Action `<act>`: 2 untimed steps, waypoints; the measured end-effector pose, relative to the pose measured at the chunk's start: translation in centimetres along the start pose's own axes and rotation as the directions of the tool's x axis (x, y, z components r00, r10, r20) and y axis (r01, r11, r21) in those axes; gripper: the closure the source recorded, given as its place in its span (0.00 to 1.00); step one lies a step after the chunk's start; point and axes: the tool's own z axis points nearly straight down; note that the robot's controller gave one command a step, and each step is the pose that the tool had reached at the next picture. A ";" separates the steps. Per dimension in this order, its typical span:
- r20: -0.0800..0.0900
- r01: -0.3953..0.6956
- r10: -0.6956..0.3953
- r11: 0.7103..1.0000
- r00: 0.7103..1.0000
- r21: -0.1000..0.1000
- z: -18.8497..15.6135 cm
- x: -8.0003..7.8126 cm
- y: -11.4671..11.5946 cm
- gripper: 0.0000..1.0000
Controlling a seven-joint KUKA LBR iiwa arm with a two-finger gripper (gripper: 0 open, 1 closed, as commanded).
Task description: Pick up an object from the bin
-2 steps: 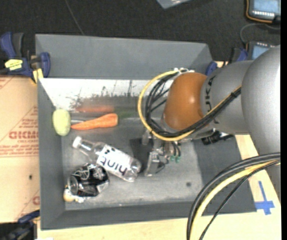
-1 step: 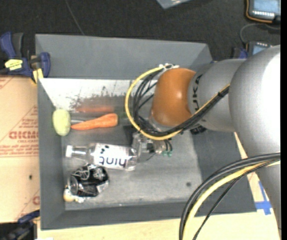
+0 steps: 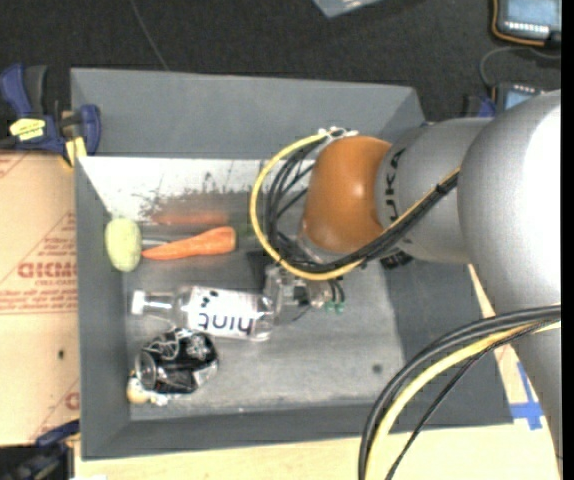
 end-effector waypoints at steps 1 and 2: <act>0.000 0.049 -0.049 0.999 0.999 0.001 -0.2 0.1 0.1 1.00; 0.003 0.063 -0.063 0.998 0.998 0.000 -0.1 0.5 1.1 1.00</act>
Offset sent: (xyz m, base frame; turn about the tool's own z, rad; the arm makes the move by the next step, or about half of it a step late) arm -0.0108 0.0260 -0.0022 0.0821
